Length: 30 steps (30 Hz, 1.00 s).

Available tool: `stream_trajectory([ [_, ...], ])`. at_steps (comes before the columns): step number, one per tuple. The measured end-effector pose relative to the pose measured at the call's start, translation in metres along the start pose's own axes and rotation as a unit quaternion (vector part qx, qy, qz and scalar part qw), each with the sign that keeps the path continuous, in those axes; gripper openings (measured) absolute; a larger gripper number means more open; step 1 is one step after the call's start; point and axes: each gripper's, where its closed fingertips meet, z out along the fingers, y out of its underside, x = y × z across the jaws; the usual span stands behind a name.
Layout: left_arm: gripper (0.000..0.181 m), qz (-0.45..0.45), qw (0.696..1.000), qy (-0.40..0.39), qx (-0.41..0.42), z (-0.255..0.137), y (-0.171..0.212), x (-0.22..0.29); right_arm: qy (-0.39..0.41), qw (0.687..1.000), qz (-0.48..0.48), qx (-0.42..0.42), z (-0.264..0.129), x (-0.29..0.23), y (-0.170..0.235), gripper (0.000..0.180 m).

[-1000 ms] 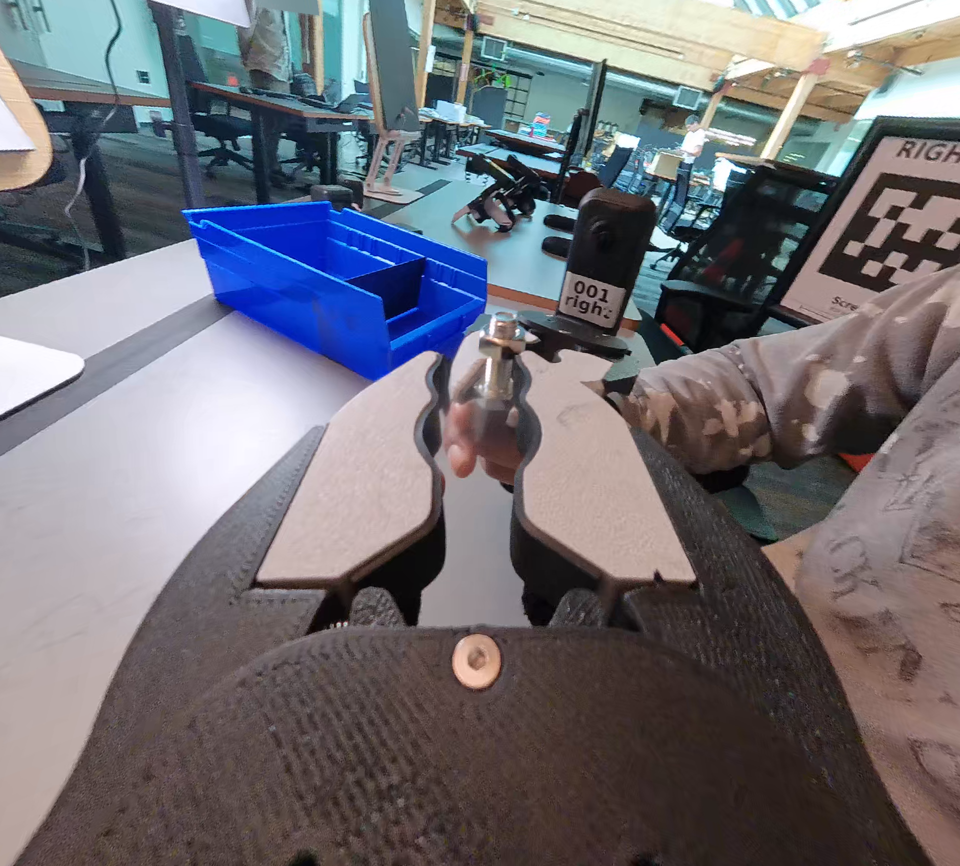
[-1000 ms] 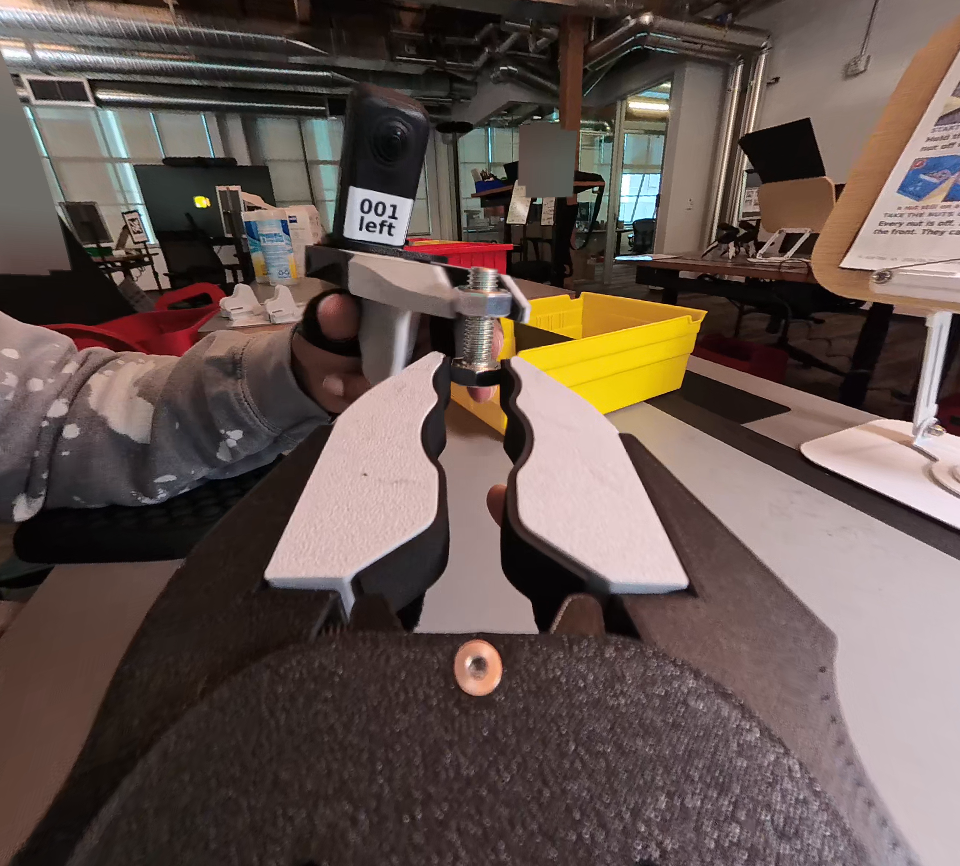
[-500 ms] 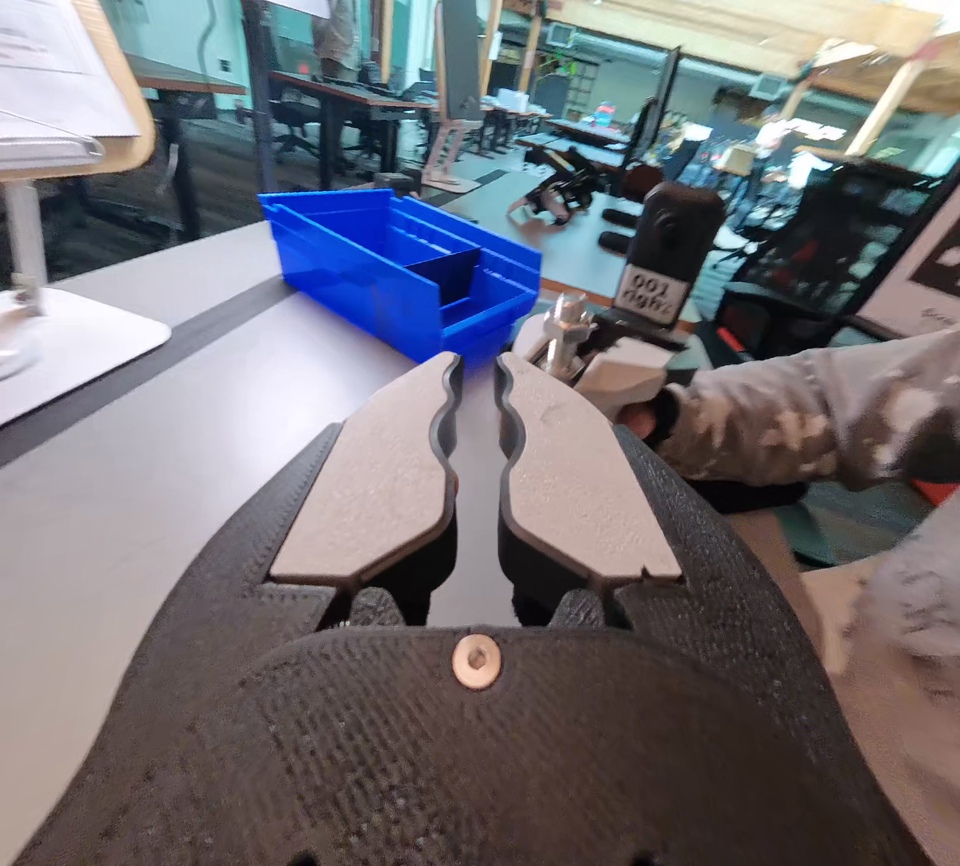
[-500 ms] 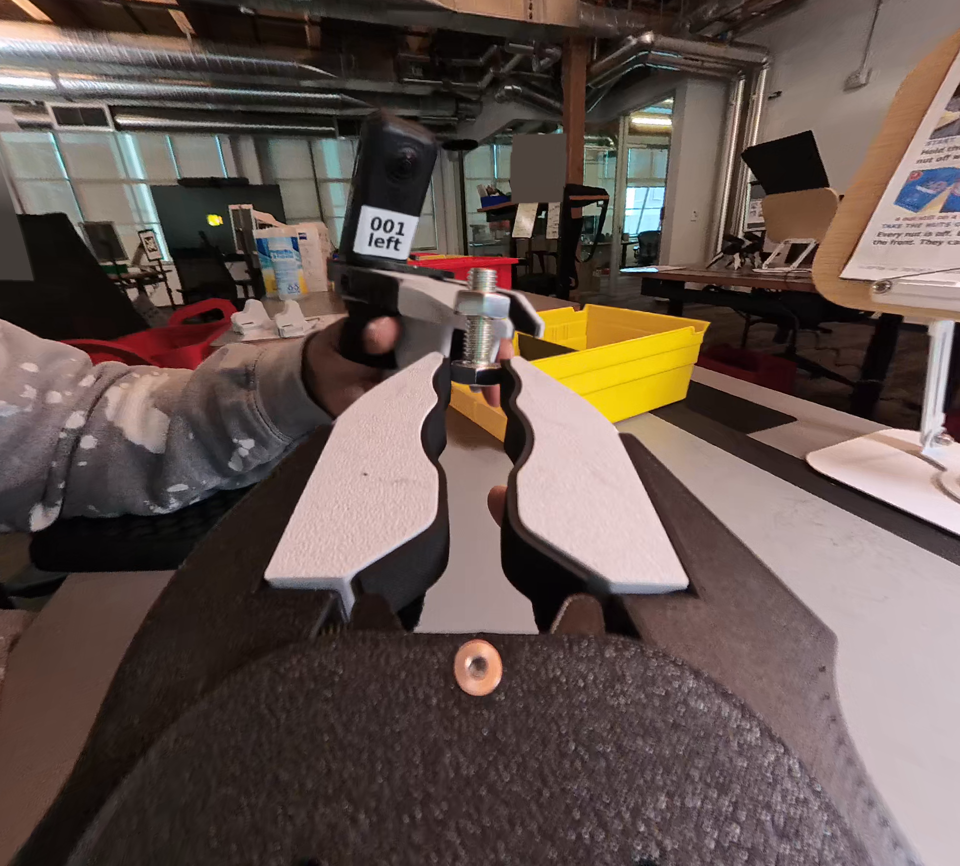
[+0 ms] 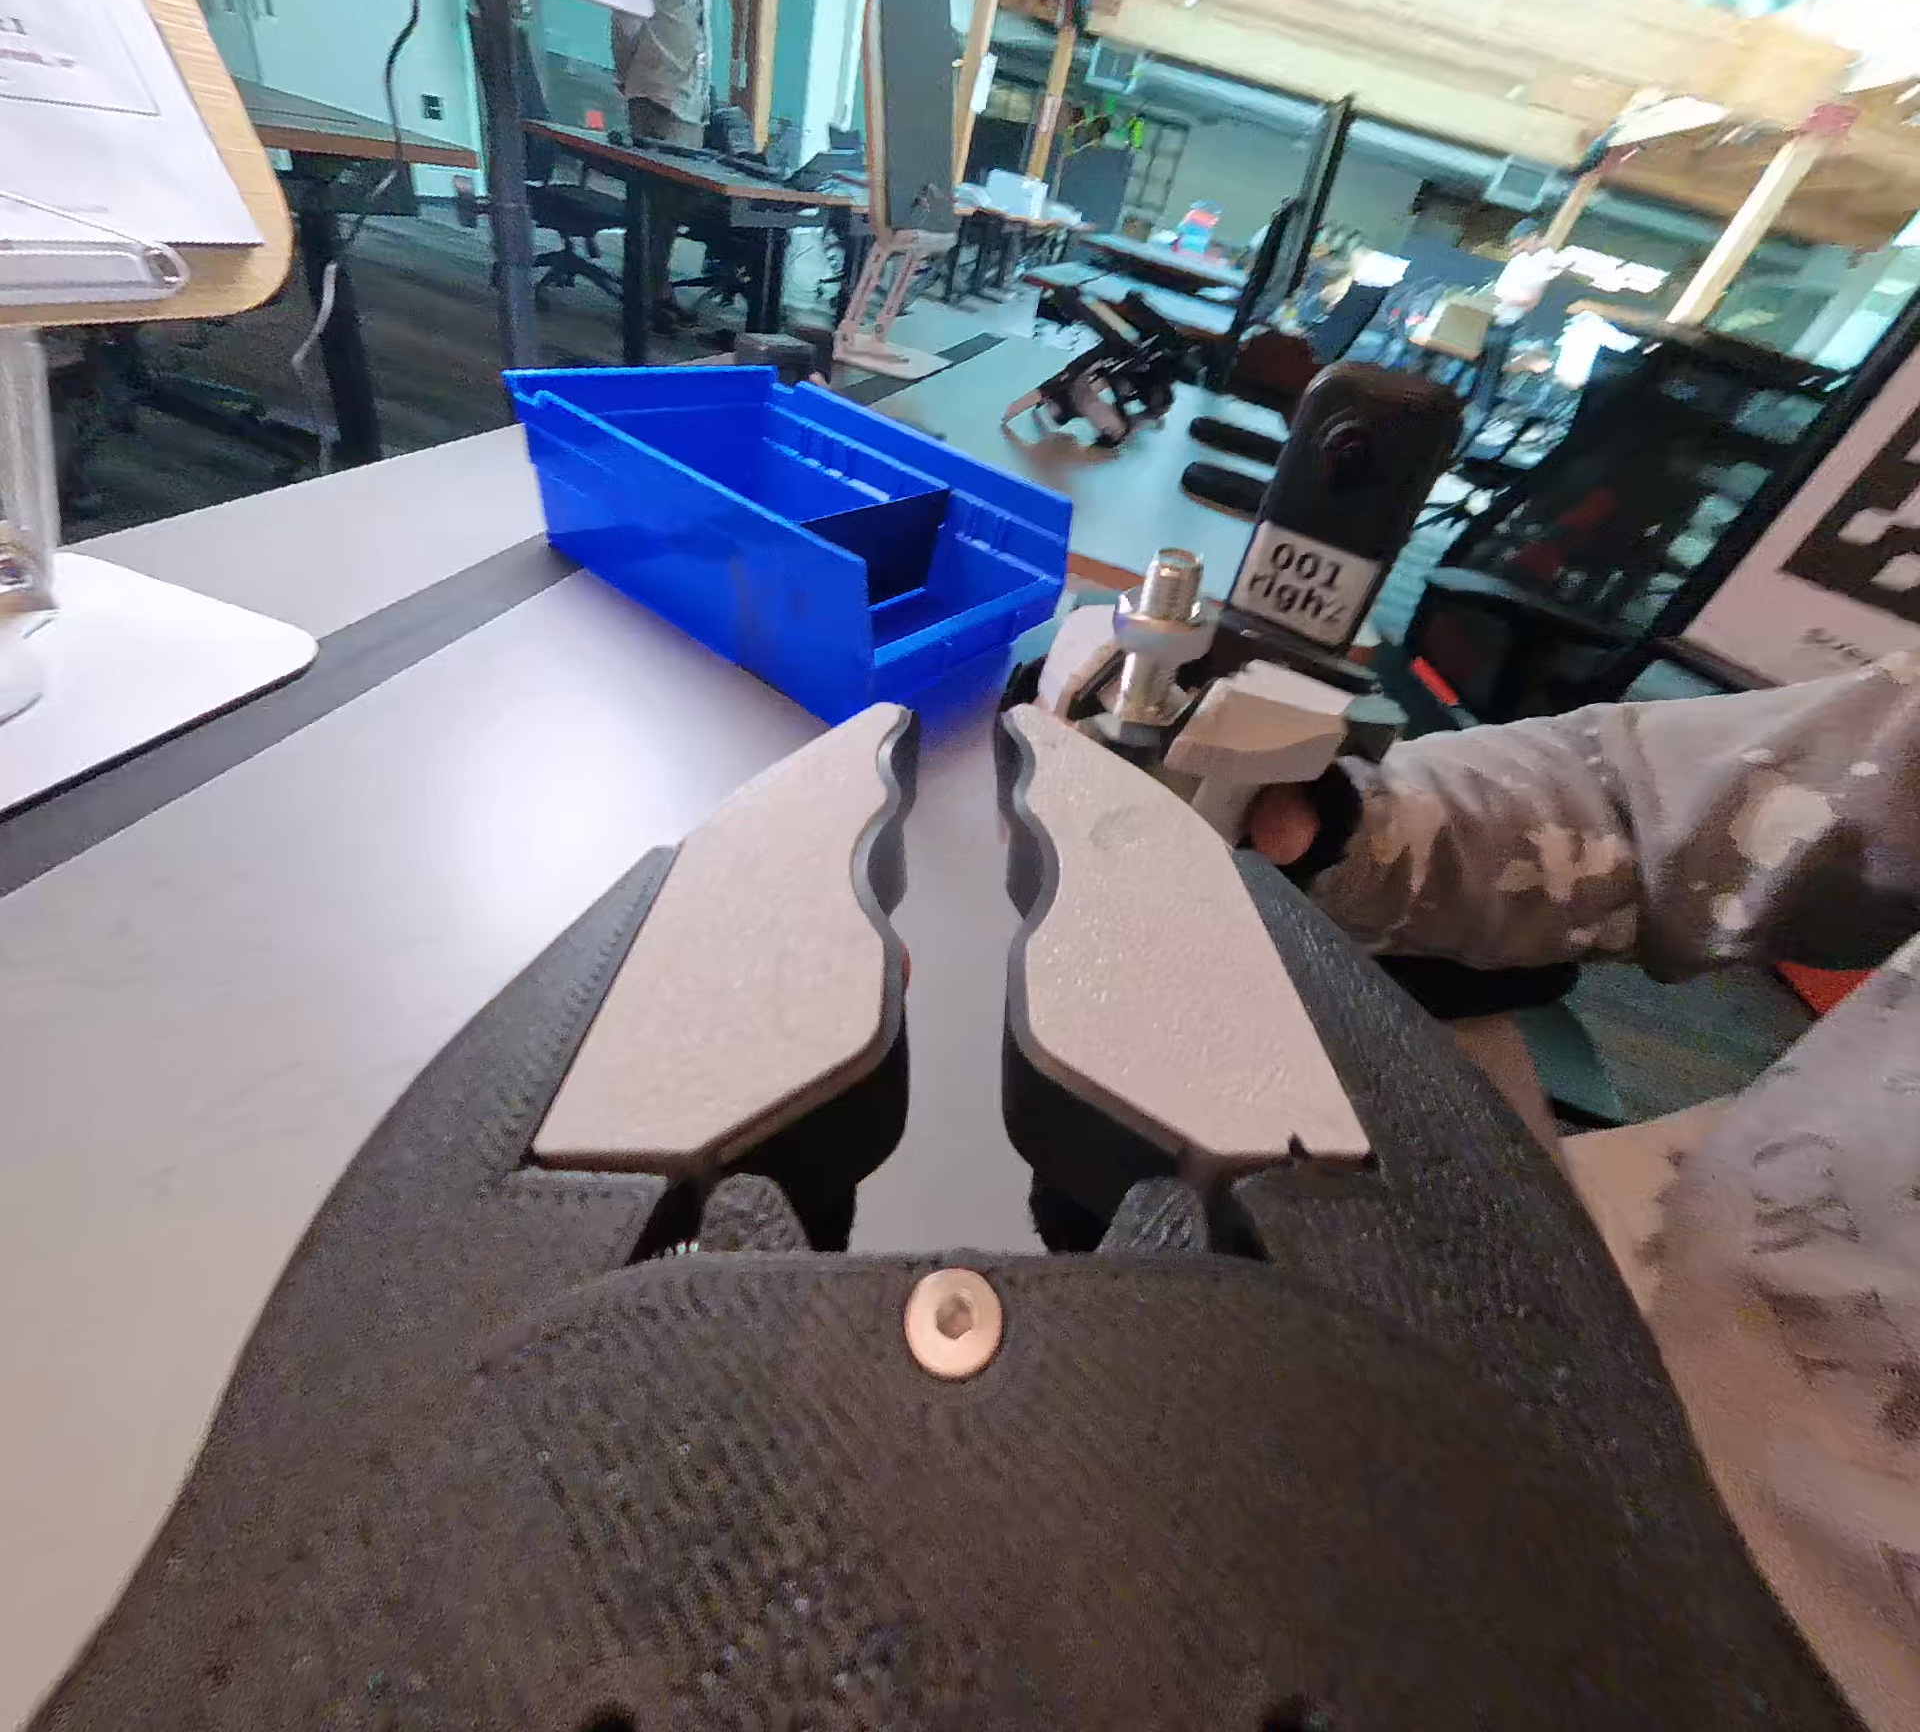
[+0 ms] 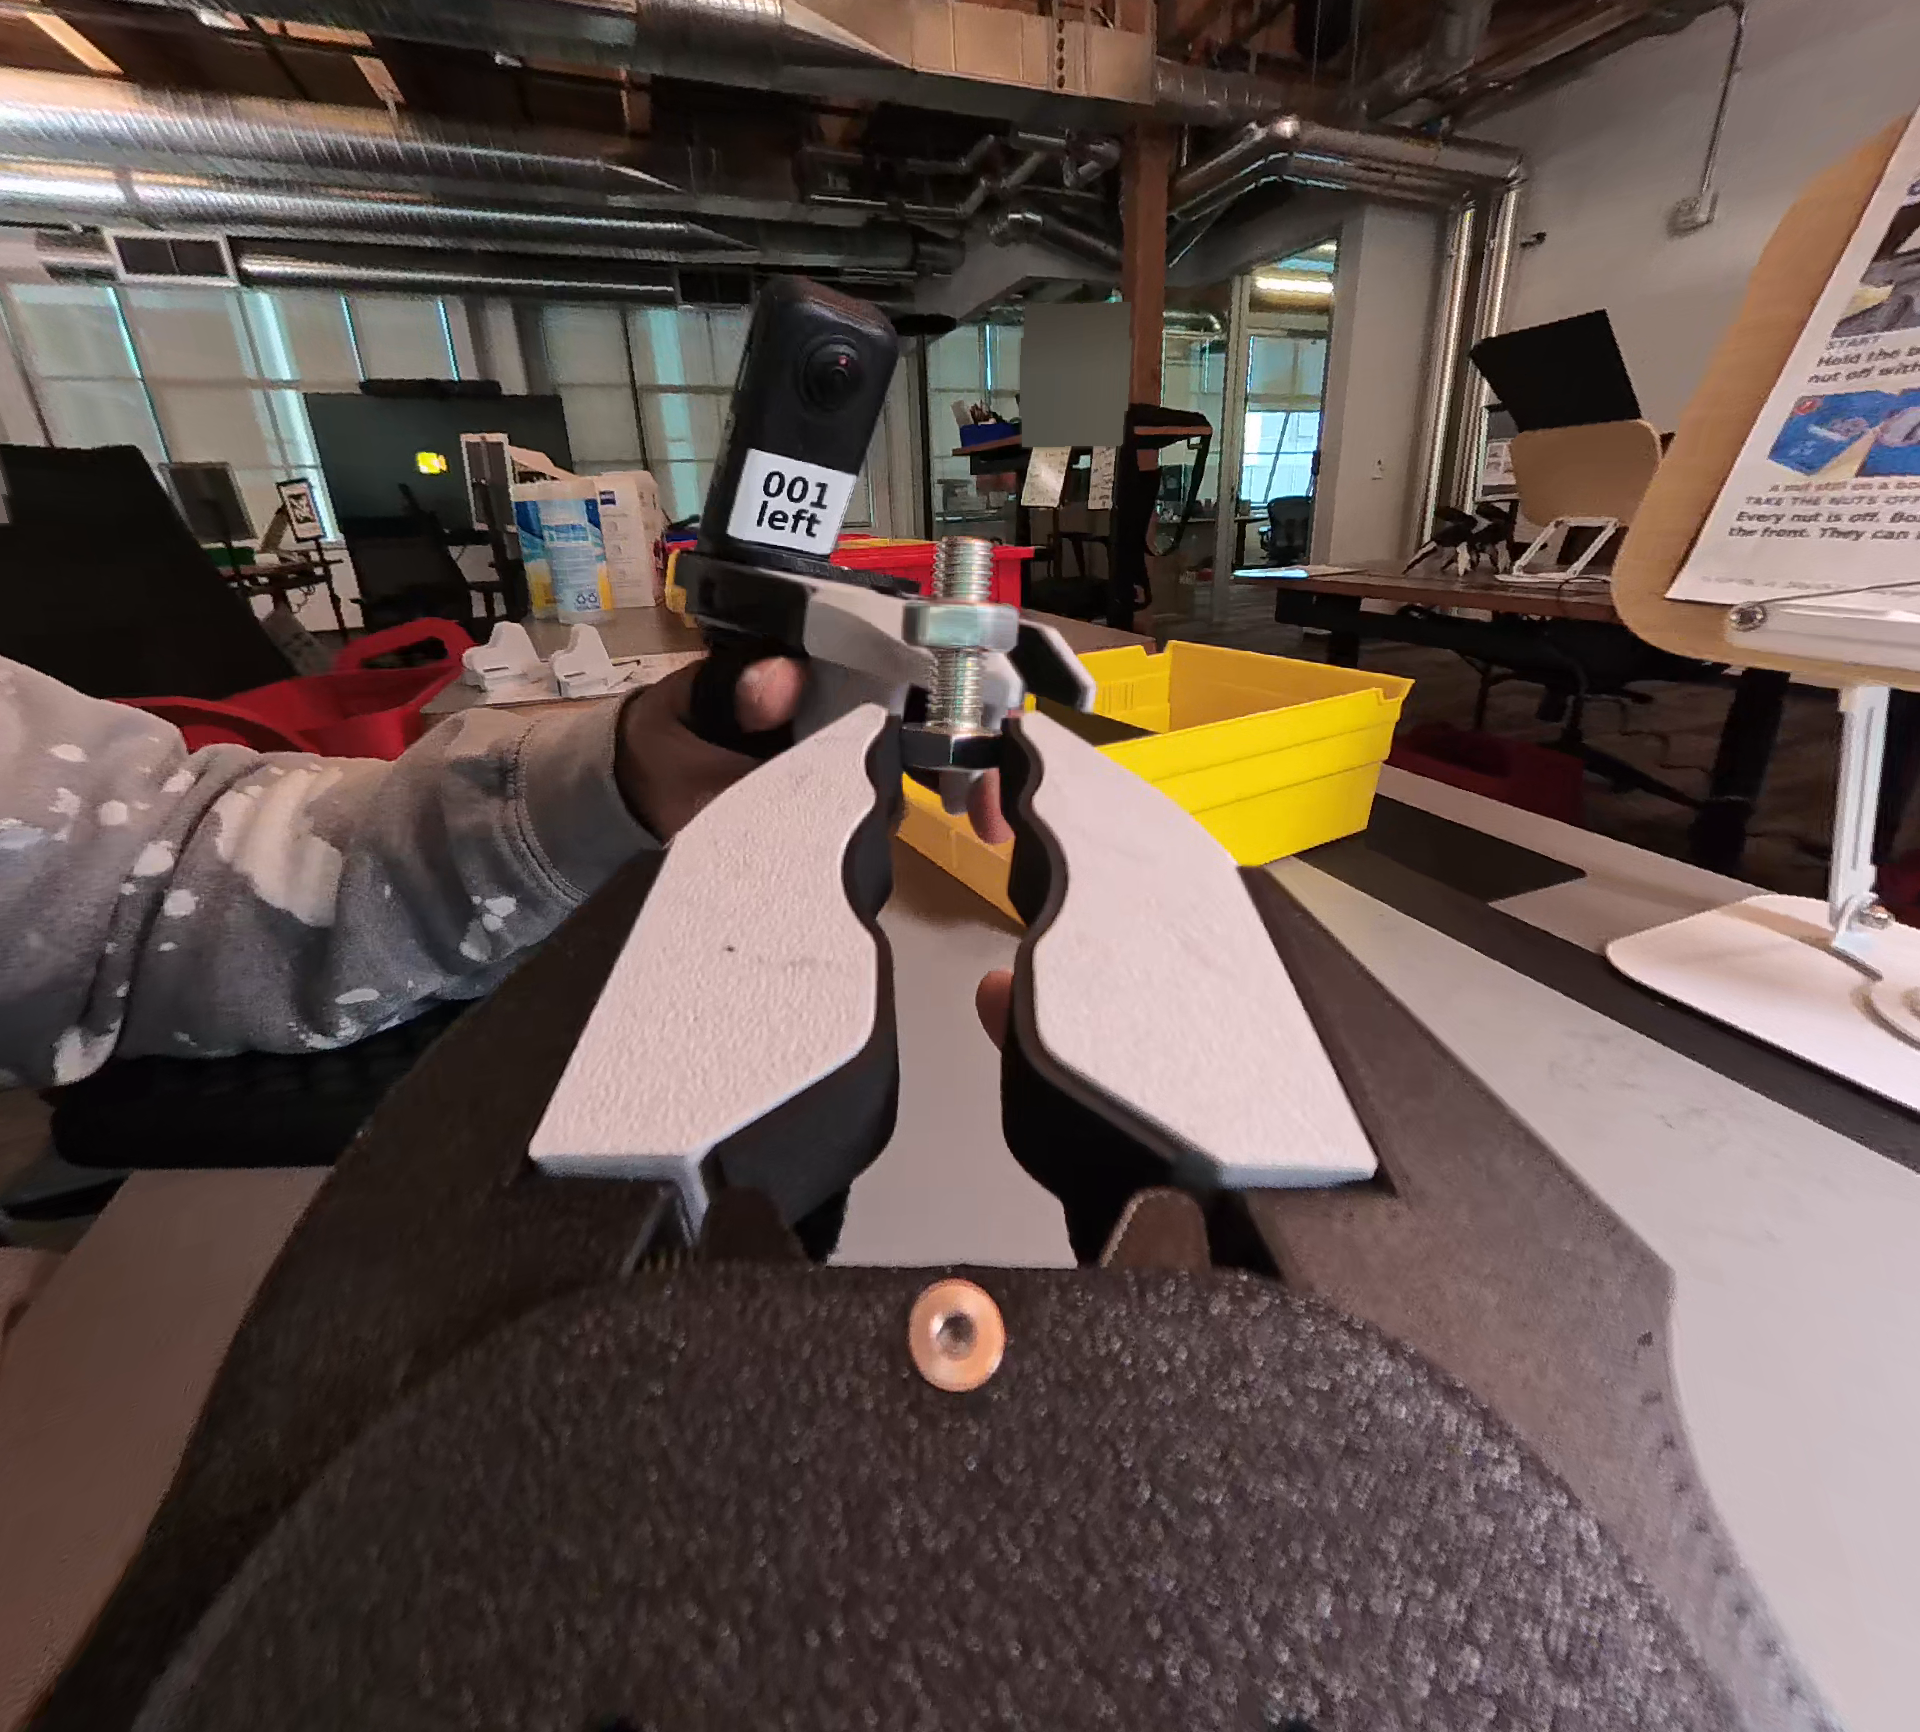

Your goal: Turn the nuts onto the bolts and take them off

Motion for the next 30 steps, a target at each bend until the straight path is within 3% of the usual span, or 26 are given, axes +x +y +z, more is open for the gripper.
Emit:
stream_trajectory([
  [6, 0.024, -0.006, 0.997, 0.074, 0.017, 0.006, -0.008, 0.034, 0.010, 1.000, -0.001, -0.012, 0.002, 0.001, 0.007, 0.018],
  [9, 0.024, 0.006, 0.998, 0.057, 0.011, 0.006, -0.006, 0.028, 0.007, 1.000, 0.002, -0.005, 0.002, -0.001, 0.004, 0.018],
  [10, 0.011, -0.002, 1.000, 0.027, 0.008, 0.004, -0.006, 0.017, -0.003, 1.000, 0.006, 0.006, 0.001, -0.003, 0.001, 0.018],
  [12, 0.013, 0.007, 1.000, -0.005, 0.002, 0.000, -0.003, 0.002, -0.011, 1.000, 0.007, 0.014, 0.000, -0.006, -0.005, 0.018],
  [19, 0.026, 0.010, 0.996, 0.083, 0.009, 0.005, -0.007, 0.040, 0.003, 1.000, 0.003, 0.000, 0.001, -0.002, 0.002, 0.018],
  [23, 0.026, 0.013, 0.998, 0.066, 0.002, 0.006, -0.004, 0.031, 0.000, 1.000, 0.003, 0.003, 0.002, -0.004, 0.001, 0.018],
  [25, 0.014, -0.001, 1.000, 0.023, 0.007, 0.002, -0.005, 0.011, -0.012, 1.000, 0.011, 0.011, 0.000, -0.006, -0.003, 0.018],
  [30, 0.022, -0.005, 0.998, 0.056, 0.014, 0.001, -0.007, 0.021, -0.005, 1.000, 0.006, 0.004, 0.001, -0.004, 0.001, 0.018],
])
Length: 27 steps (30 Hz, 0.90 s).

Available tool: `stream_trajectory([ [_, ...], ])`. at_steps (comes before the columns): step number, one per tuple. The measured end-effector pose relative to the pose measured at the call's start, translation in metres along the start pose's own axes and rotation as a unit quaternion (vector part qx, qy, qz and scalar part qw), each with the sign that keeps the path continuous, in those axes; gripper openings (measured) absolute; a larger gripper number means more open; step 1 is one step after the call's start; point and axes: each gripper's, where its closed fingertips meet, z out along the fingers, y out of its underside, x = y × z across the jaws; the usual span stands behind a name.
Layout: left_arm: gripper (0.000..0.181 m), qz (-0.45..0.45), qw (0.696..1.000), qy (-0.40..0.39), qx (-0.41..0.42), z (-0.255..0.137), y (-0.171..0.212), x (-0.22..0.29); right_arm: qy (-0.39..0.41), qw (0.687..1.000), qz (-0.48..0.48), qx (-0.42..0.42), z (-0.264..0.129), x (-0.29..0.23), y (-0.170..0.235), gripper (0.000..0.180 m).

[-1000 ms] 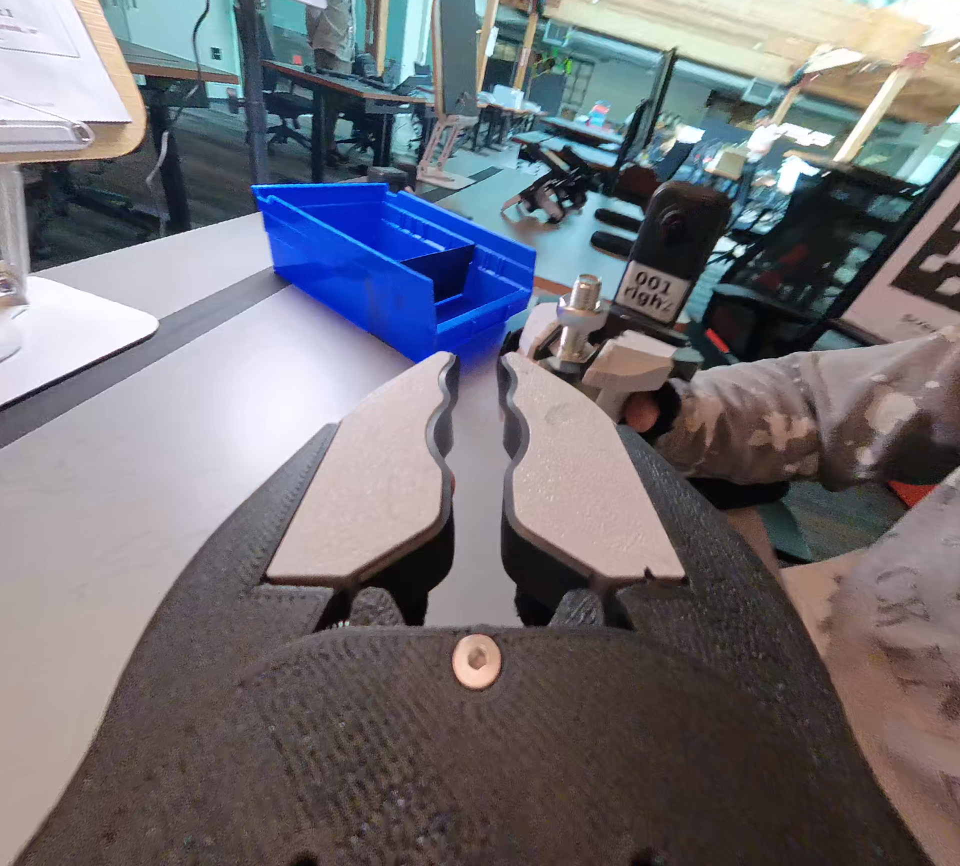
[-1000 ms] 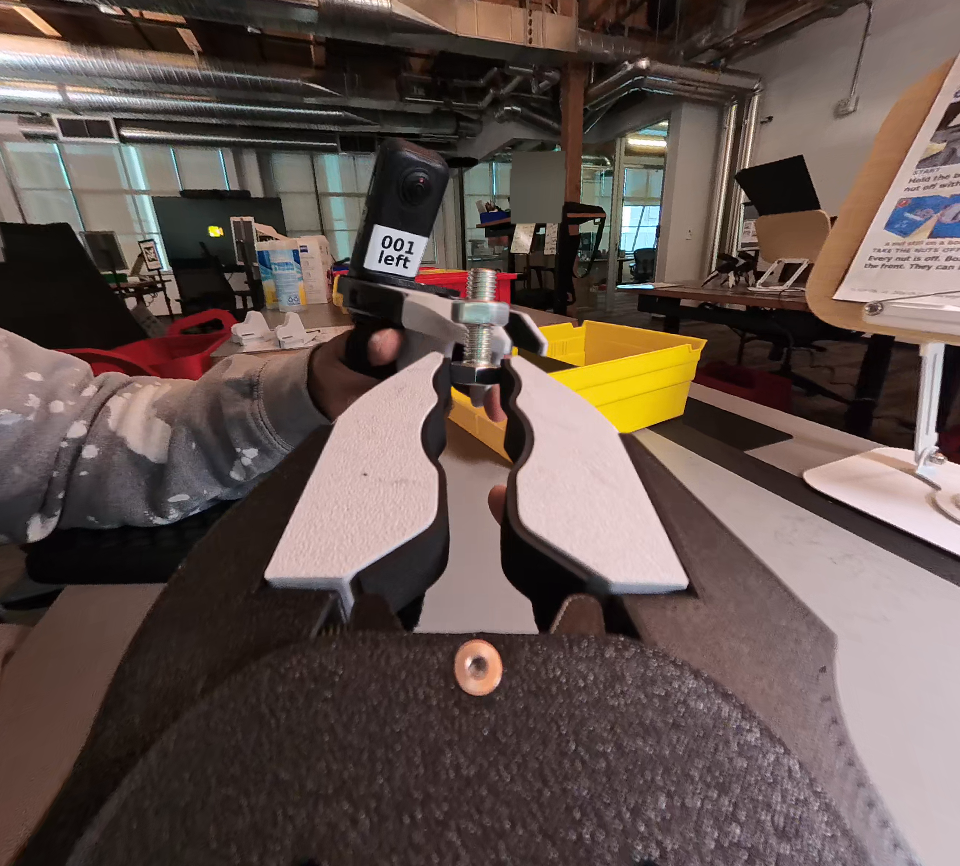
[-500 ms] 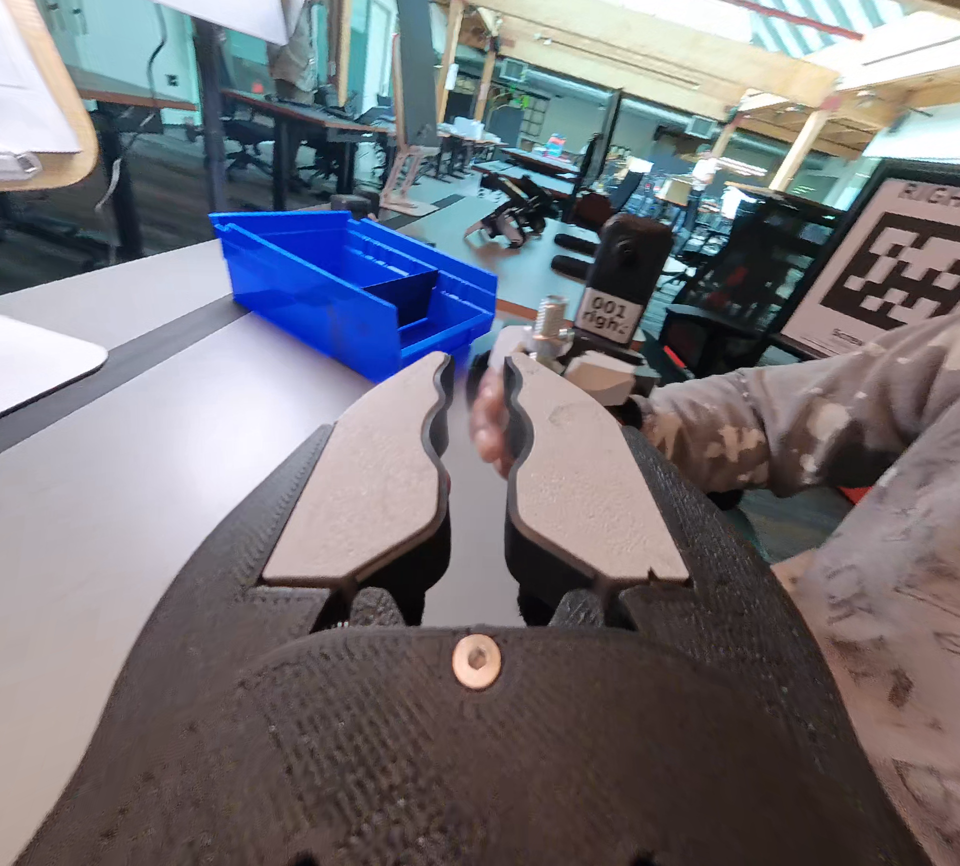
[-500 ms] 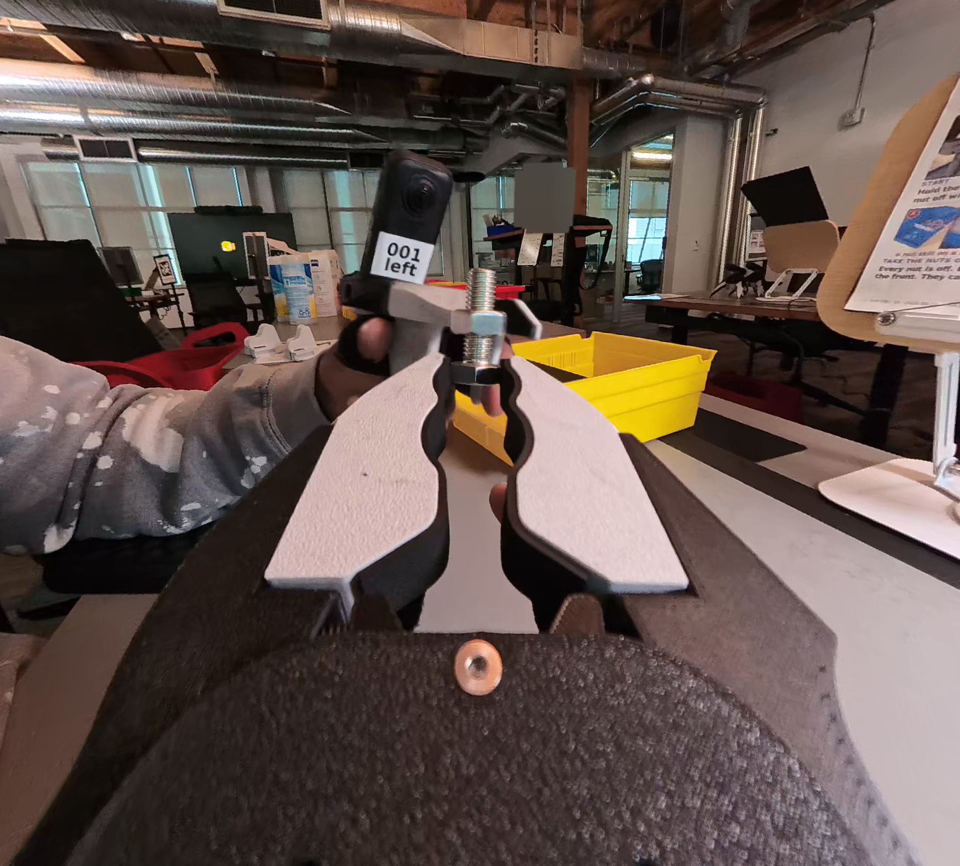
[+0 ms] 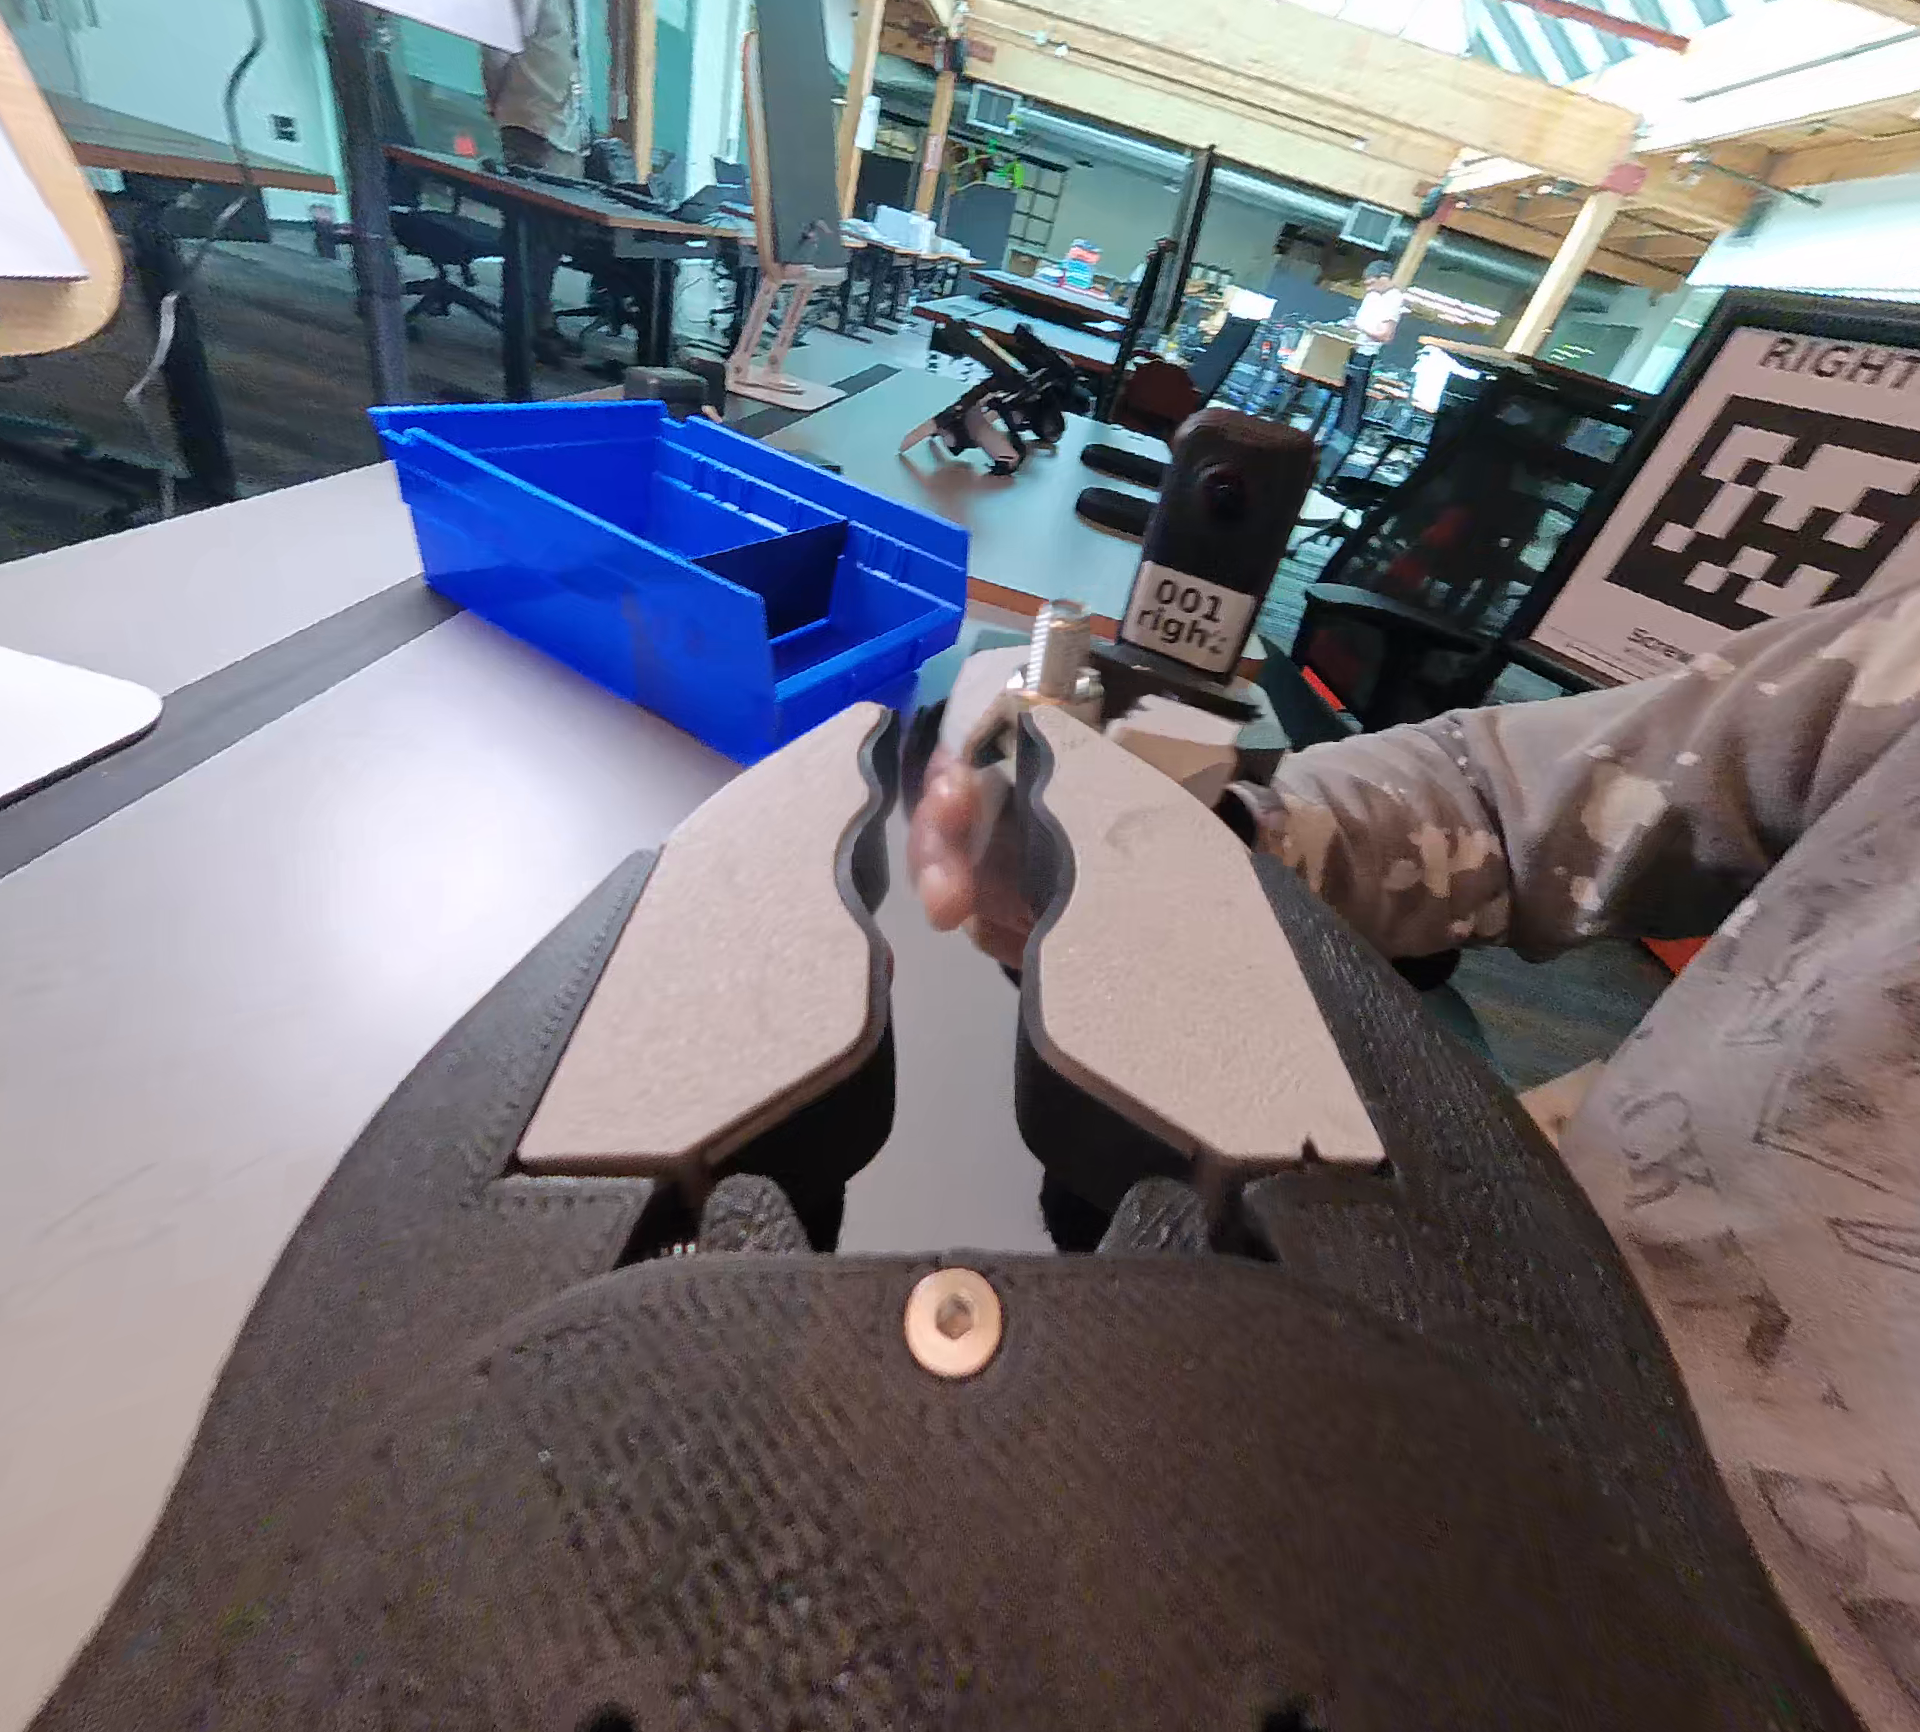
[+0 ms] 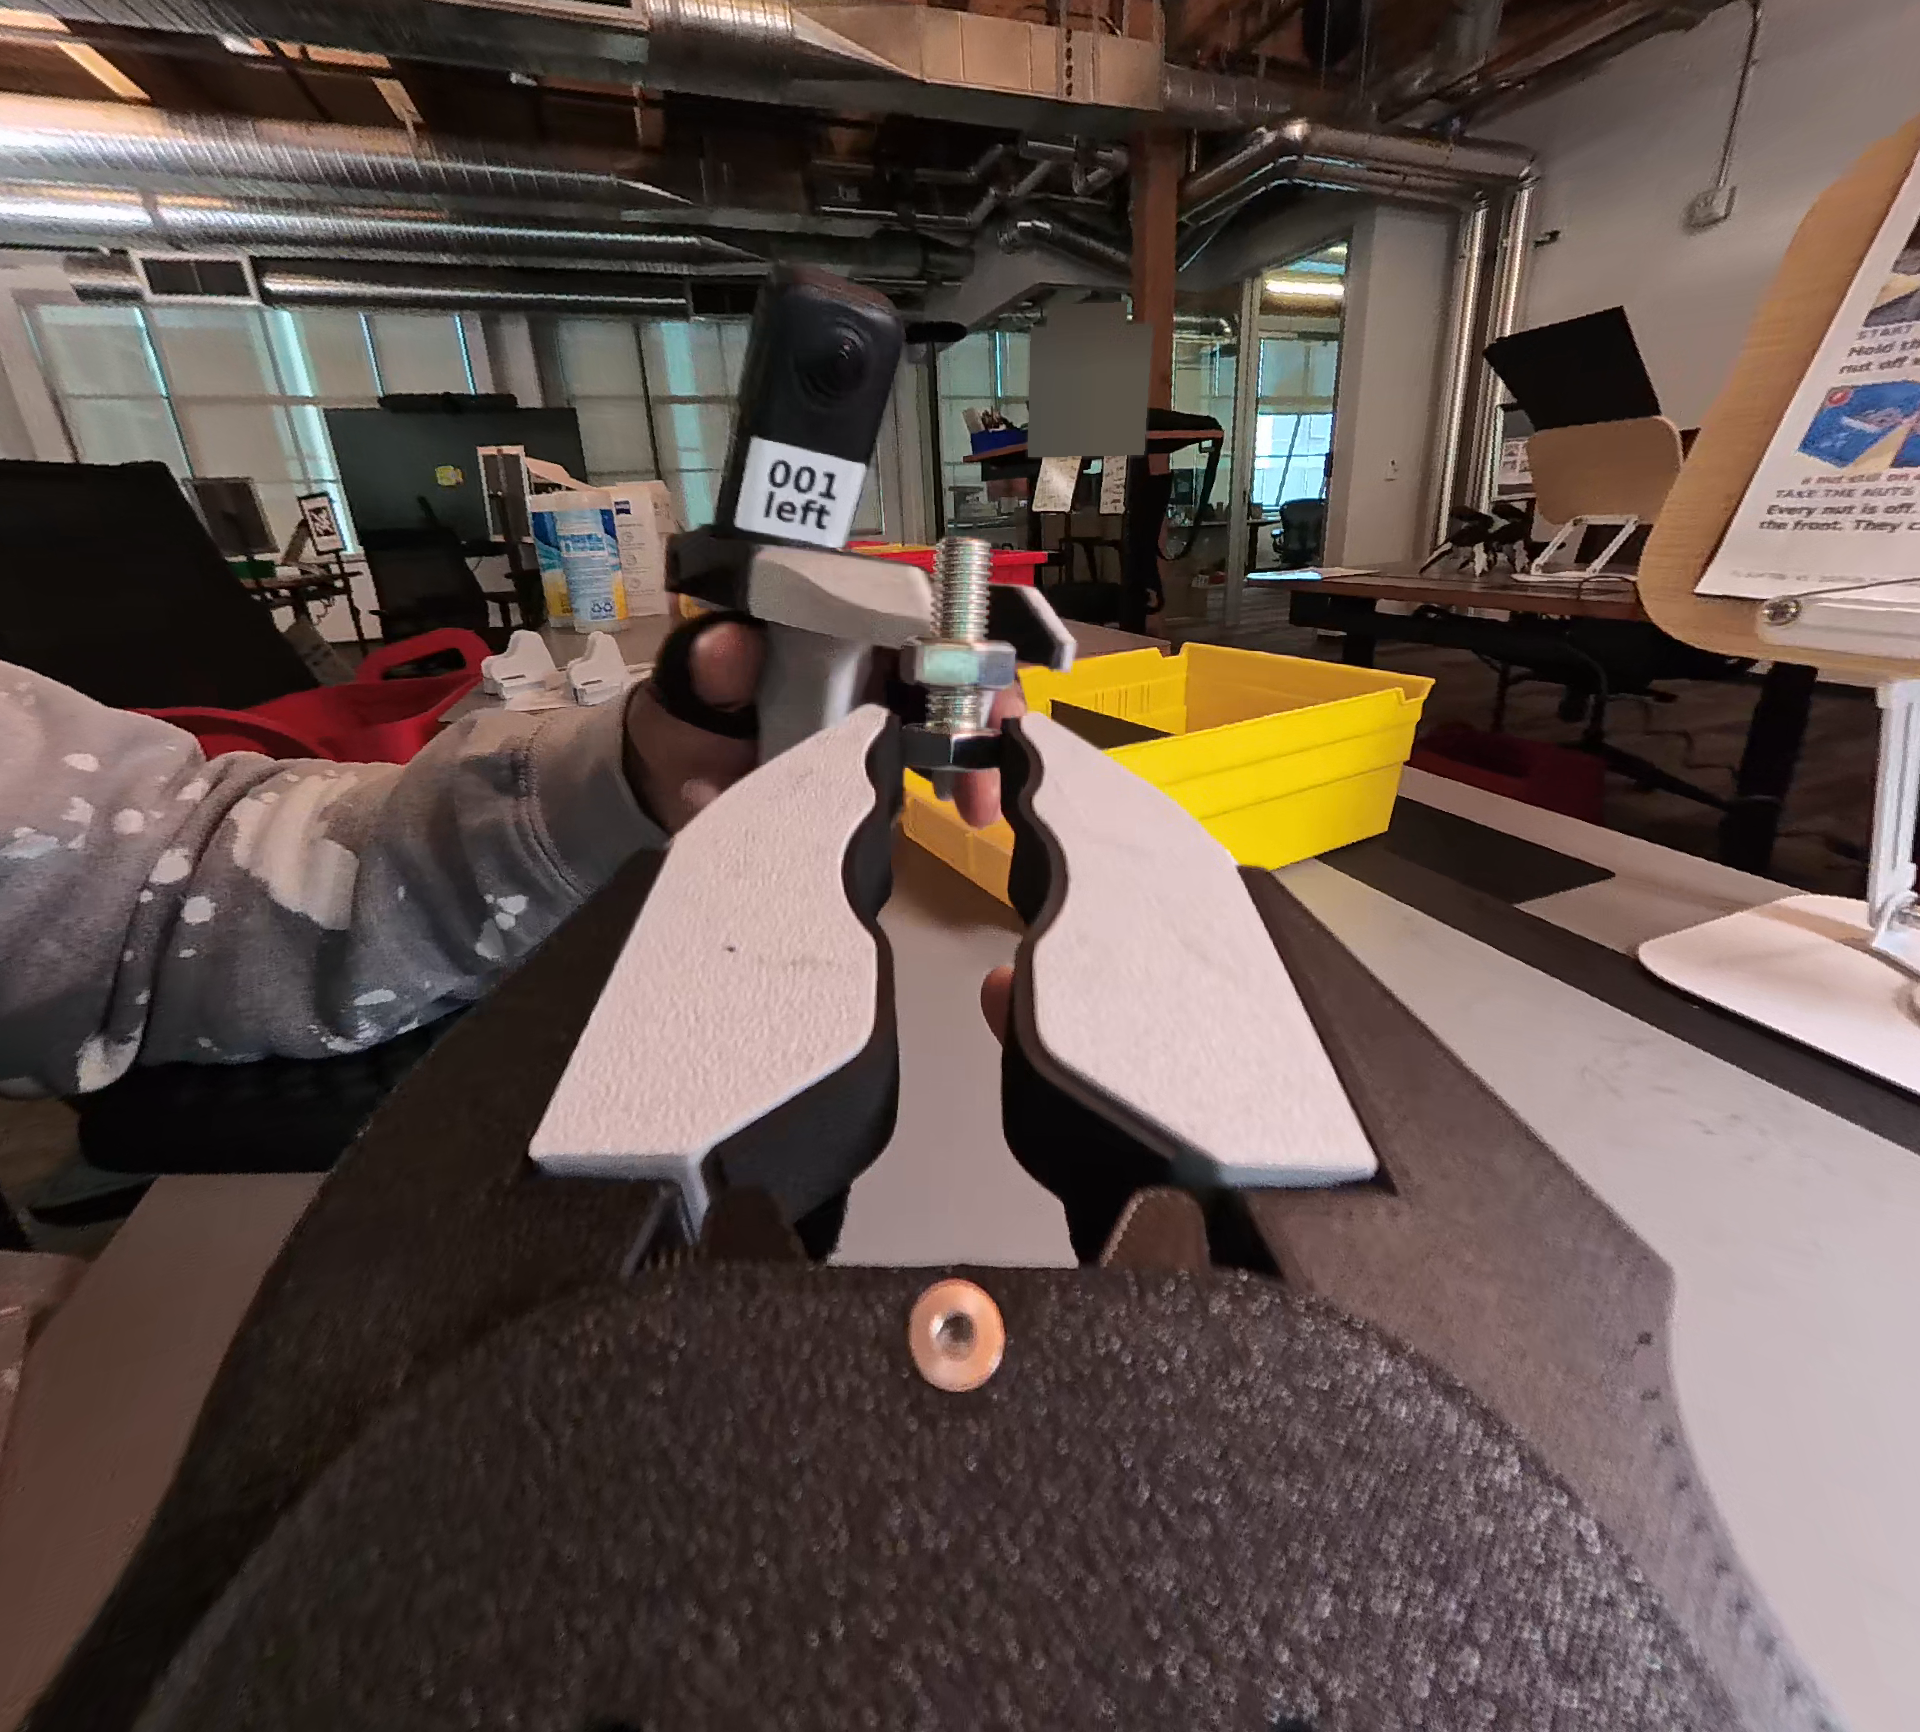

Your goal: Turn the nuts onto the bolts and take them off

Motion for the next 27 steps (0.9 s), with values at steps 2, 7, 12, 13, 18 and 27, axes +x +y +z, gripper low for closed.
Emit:
stream_trajectory([
  [2, 0.025, 0.003, 1.000, 0.023, -0.001, 0.004, 0.001, 0.012, 0.005, 1.000, -0.001, -0.005, 0.001, 0.001, 0.003, 0.018],
  [7, 0.008, 0.001, 0.999, -0.035, -0.030, 0.004, 0.008, -0.007, -0.002, 1.000, 0.009, 0.006, 0.000, 0.000, -0.001, 0.018],
  [12, 0.016, 0.021, 0.998, -0.054, -0.036, 0.001, 0.010, -0.014, -0.005, 1.000, 0.009, 0.005, 0.000, -0.002, -0.002, 0.018],
  [13, 0.017, 0.025, 0.998, -0.048, -0.036, 0.003, 0.010, -0.010, -0.003, 1.000, 0.011, 0.003, 0.000, 0.000, 0.000, 0.018],
  [18, 0.027, 0.007, 1.000, 0.017, -0.025, 0.008, 0.007, 0.012, 0.008, 1.000, 0.008, -0.011, 0.001, 0.004, 0.006, 0.018],
  [27, 0.019, 0.003, 0.999, -0.029, -0.022, 0.000, 0.007, -0.010, 0.002, 1.000, 0.009, -0.002, -0.001, 0.002, 0.001, 0.018],
])
